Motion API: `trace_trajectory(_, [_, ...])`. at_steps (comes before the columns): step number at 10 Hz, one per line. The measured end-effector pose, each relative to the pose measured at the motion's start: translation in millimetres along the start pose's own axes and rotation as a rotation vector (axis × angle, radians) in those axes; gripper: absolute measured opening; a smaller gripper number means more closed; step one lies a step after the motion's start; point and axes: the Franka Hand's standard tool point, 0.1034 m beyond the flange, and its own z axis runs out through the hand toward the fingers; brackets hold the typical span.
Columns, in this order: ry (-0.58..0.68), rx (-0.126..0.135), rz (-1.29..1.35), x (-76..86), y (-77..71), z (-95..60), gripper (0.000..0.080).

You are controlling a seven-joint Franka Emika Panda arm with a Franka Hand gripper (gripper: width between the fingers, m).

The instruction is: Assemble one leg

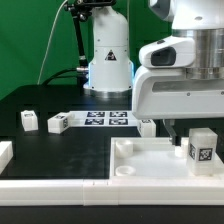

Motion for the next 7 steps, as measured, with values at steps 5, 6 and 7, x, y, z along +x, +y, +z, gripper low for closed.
trace_trajectory(5, [0.000,0.001,0.027,-0.2,-0.5,0.1,0.0291])
trace_trajectory(6, [0.001,0.007,0.175,-1.0,-0.8,0.5,0.0291])
trace_trajectory(7, [0.000,0.008,0.315,-1.6,-0.6,0.2,0.0291])
